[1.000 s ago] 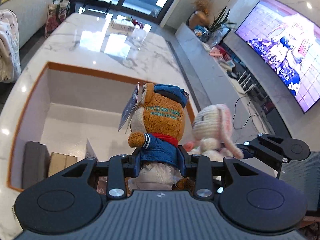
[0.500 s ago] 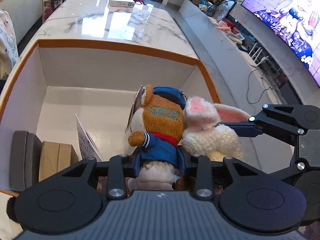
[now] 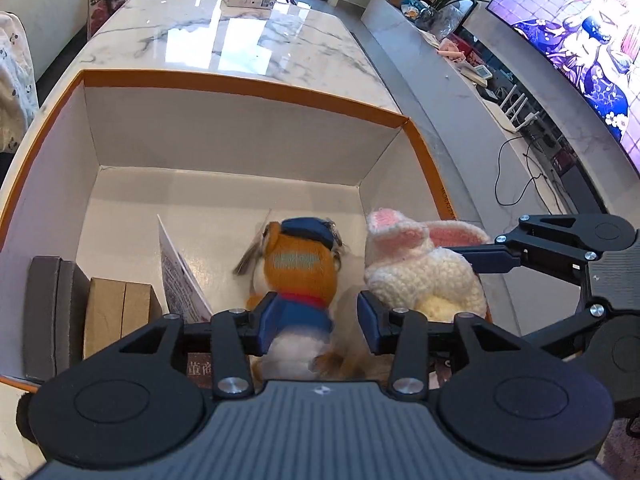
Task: Organize objects
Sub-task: 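Lift the bear with the left gripper while the right gripper lifts the crochet bunny into the box, then open both grippers to drop the bear and bunny, then withdraw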
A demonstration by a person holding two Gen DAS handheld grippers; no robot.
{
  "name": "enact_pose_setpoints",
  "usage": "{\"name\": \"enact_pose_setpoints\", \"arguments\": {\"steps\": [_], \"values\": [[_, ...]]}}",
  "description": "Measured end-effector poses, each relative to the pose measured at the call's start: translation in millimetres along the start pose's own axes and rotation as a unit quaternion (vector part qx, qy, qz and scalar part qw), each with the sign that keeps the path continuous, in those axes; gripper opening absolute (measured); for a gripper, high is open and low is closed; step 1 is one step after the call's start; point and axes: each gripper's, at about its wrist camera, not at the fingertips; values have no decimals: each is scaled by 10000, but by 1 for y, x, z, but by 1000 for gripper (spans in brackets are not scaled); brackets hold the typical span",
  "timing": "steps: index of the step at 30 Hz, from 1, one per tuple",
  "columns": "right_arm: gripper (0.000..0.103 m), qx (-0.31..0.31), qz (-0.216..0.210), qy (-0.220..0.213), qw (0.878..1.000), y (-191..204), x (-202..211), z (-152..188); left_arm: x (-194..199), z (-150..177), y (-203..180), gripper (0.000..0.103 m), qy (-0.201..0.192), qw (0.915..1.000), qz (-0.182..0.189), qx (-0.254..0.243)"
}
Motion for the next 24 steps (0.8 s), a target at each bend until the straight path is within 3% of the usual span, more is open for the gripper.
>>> {"name": "enact_pose_setpoints", "arguments": {"steps": [8,16,18,20,24], "values": [[65,-244,41,-18,9997,-3,-3,0,26,0,3,50,-336,9992,199,58],[64,-449,139,18,9989,-6,-2,6,56,4,8,50,-548,9984,74,65],[63,-571,144,-95,9982,-6,3,9,65,6,10,50,-596,9982,-8,44],[53,-755,181,-290,9966,-5,12,13,77,10,14,50,-713,9974,-128,64],[53,-1057,465,-831,9898,6,35,21,102,13,27,51,-1000,9934,-564,89]]}}
Point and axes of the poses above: each gripper's, at about its wrist camera, not at the fingertips, and x roughly against the way its jaws point, y to its left, z to its underside, and after that the axes turned 5 degrees about -x, right-handed
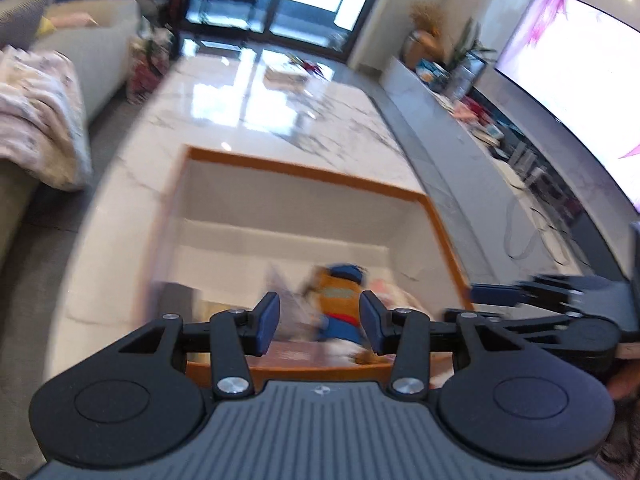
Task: Organize objects
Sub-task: 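Open both grippers to drop the bear and bunny, then withdraw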
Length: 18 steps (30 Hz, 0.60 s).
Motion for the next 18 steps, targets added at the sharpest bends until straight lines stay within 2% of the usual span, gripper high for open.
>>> {"name": "enact_pose_setpoints", "arguments": {"steps": [4,8,13,16,18], "values": [[53,-192,578,-479,9970,12,19,7,19,-4,28,52,-236,9976,-627,148],[52,-667,994,-538,9913,6,18,9,16,-1,56,52,-211,9932,-1061,434],[40,-1181,1244,-250,9849,-8,0,12,-8,15,76,52,101,9943,-893,569],[31,-1486,1312,-115,9801,-13,-7,19,-19,24,76,41,226,9929,-1053,507],[24,-1711,1237,-34,9775,-16,-10,23,-24,26,77,38,276,9933,-972,559]]}}
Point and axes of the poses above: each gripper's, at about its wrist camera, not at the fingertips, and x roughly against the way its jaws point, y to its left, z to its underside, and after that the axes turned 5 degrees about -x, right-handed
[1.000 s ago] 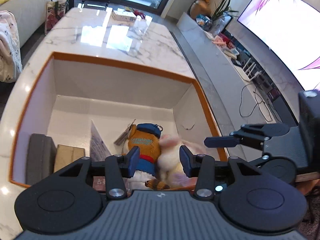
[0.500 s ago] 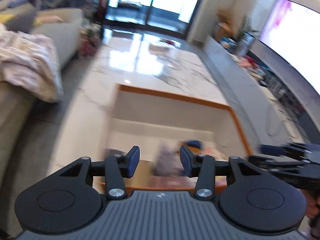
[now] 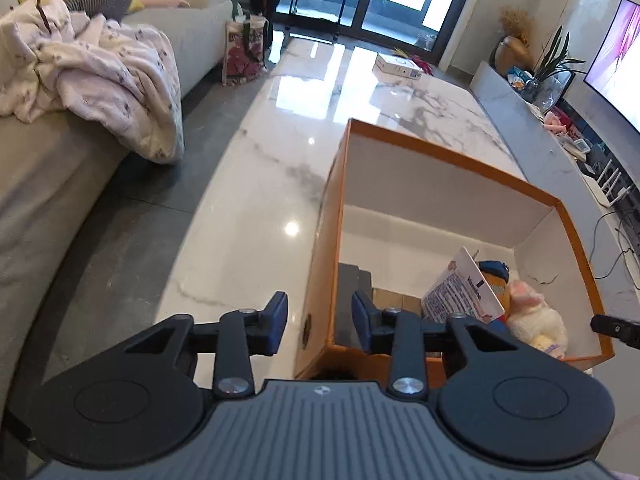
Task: Organize objects
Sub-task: 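Open both grippers to drop the bear and bunny, then withdraw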
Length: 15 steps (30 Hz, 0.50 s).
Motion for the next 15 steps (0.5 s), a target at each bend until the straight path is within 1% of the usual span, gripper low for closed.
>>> {"name": "enact_pose_setpoints", "arguments": {"steps": [1,2,3,4,5,9,12,15], "values": [[16,-106,-51,82,9999,-1,-3,2,-1,2,0,31,53,10000,69,17],[13,-164,-30,106,9998,-2,-4,4,-2,3,0,27,61,9999,147,18],[12,-173,12,104,9998,-1,-5,5,-1,4,0,24,43,9998,205,8],[7,-178,67,87,9998,-1,-4,7,0,5,0,24,54,9998,204,-21],[5,-211,86,84,9997,-2,-4,8,1,5,-2,23,81,9998,175,-87],[5,-128,195,52,9997,0,-1,14,7,10,-12,22,141,9994,10,-316],[4,35,338,32,9994,5,4,22,13,18,-13,22,178,9993,-14,-334],[4,0,314,42,9995,4,13,32,23,28,-14,22,218,9991,-48,-361]]}}
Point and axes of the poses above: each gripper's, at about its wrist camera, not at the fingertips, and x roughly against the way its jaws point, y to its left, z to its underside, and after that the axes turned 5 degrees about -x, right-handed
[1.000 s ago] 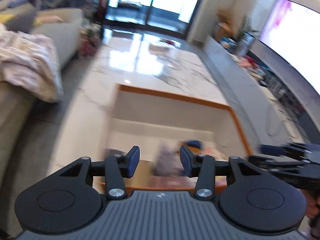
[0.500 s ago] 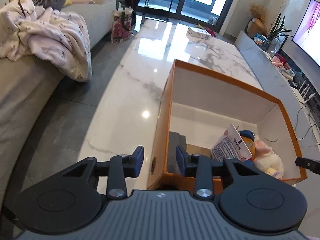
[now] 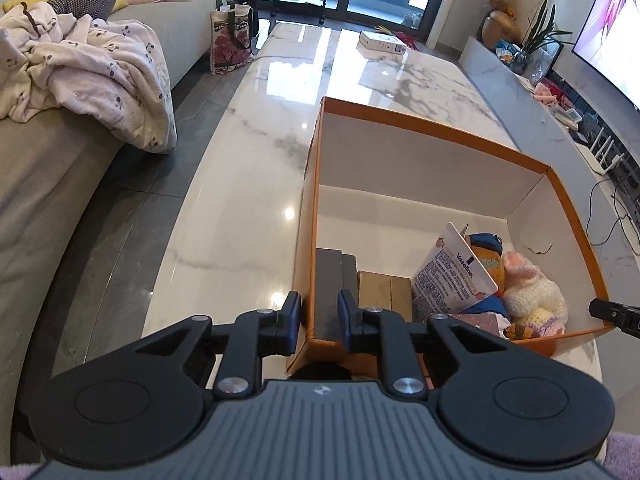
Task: Organize objects
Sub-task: 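Open both grippers to drop the bear and bunny, then withdraw, then grasp the white dog plush with the left gripper while the right gripper grasps the pink case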
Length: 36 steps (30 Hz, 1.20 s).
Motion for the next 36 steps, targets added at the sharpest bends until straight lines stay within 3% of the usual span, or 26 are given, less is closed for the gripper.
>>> {"name": "enact_pose_setpoints", "arguments": {"steps": [19,25,28,33,35,36], "values": [[4,-177,26,-222,9996,-14,54,74,53,62,-9,22,-164,9995,70,-277],[7,55,176,-890,9959,-5,93,86,94,71,-9,22,-430,9984,36,-370],[8,140,-32,-1121,9936,4,114,91,117,76,-13,23,-443,9979,79,-470],[14,276,-635,-1202,9903,28,135,104,122,94,-8,39,-206,9986,373,-316],[27,423,-851,-1146,9888,41,137,112,115,103,-3,59,-143,9987,478,-72],[29,487,-930,-1095,9884,48,137,118,112,107,0,59,-103,9985,527,70]]}}
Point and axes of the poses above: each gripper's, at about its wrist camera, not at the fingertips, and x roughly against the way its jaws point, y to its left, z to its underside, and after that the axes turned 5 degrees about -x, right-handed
